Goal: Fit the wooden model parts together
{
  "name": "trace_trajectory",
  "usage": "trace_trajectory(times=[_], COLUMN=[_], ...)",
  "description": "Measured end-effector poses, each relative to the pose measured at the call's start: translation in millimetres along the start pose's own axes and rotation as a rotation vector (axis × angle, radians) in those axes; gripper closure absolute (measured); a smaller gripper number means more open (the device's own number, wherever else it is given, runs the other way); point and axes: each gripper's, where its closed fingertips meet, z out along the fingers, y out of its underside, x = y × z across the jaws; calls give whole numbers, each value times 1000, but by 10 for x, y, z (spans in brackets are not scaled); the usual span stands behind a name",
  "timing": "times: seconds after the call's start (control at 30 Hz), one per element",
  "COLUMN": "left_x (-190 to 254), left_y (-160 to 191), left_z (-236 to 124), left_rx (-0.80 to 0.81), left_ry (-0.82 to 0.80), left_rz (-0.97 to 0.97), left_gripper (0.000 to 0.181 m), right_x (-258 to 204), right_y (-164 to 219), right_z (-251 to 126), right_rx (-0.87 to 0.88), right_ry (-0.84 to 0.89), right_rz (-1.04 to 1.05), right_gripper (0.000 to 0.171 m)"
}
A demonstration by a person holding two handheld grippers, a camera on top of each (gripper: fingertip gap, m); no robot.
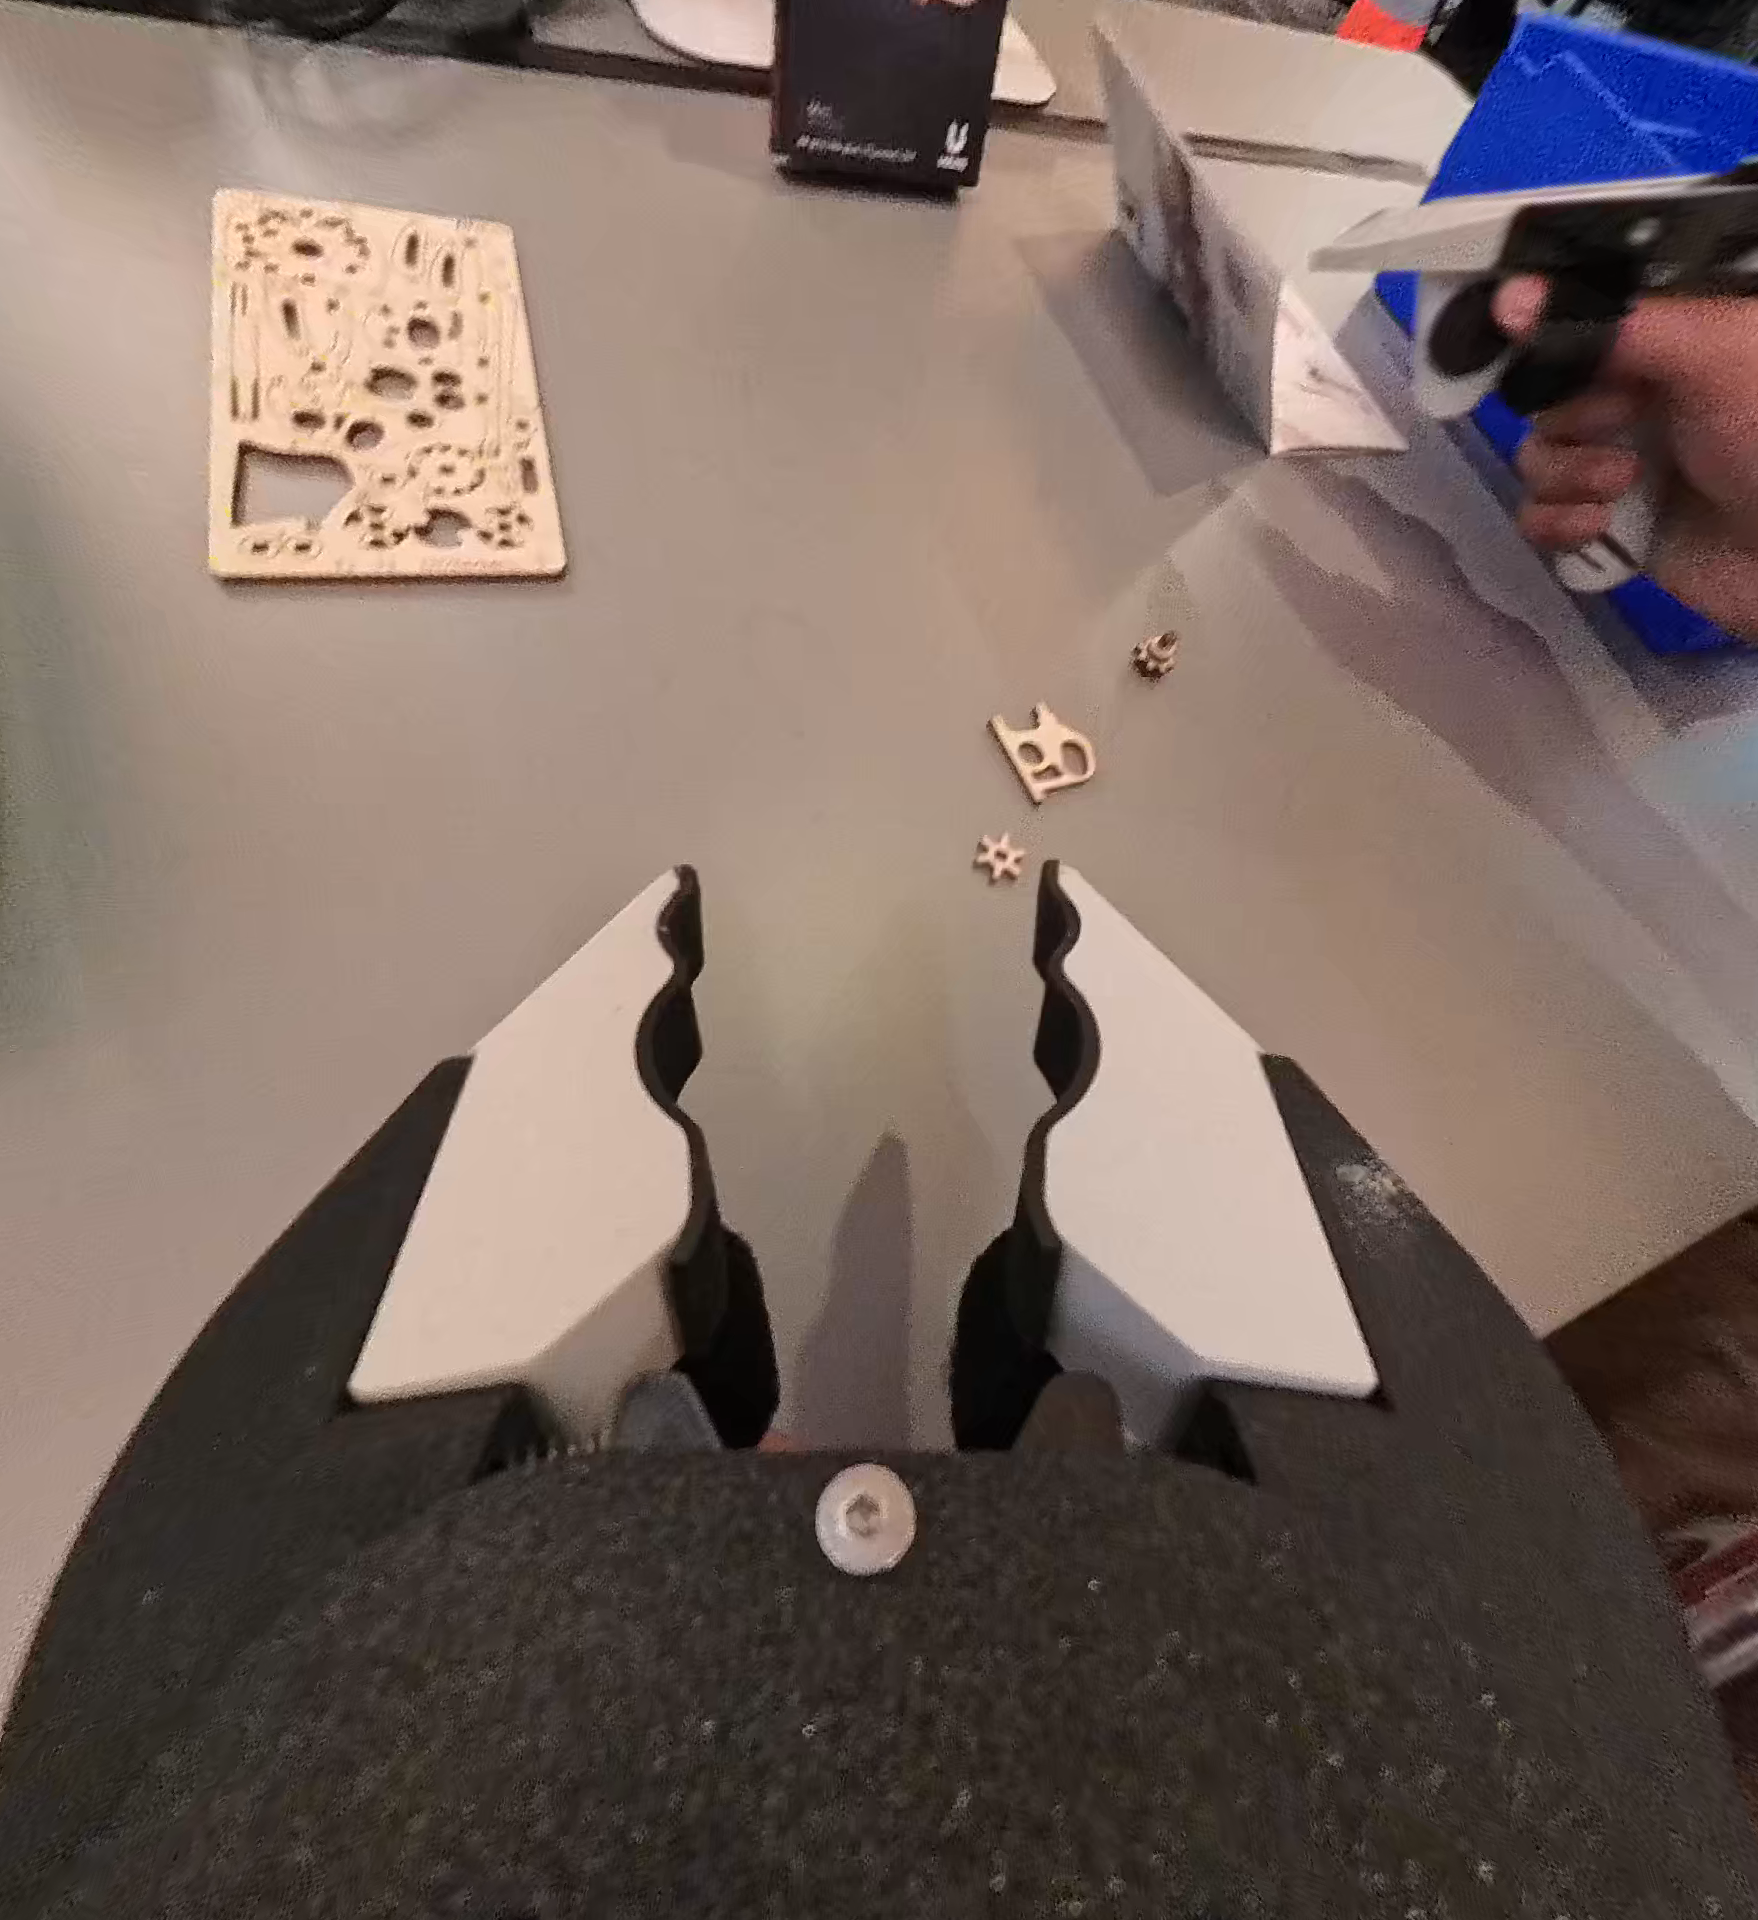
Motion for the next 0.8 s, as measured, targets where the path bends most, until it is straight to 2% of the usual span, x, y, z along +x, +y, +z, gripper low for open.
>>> trace_trajectory(times=[0.1,0.23,0.53,0.8], left_x=[12,-23,-45,-321], left_y=[-112,-89,-128,-83], left_z=[86,216,330,383], left_rx=[16,-3,-15,-41], left_ry=[-25,-39,14,-46], left_rz=[62,58,64,61], left_gripper=[118,119,117,117], right_x=[-55,-168,-171,-170], right_y=[179,387,410,411], right_z=[322,494,500,499], right_rx=[-137,-232,-263,-256], right_ry=[-26,0,-2,1], right_rz=[-65,-173,-152,-151], right_gripper=[122,124,126,126])
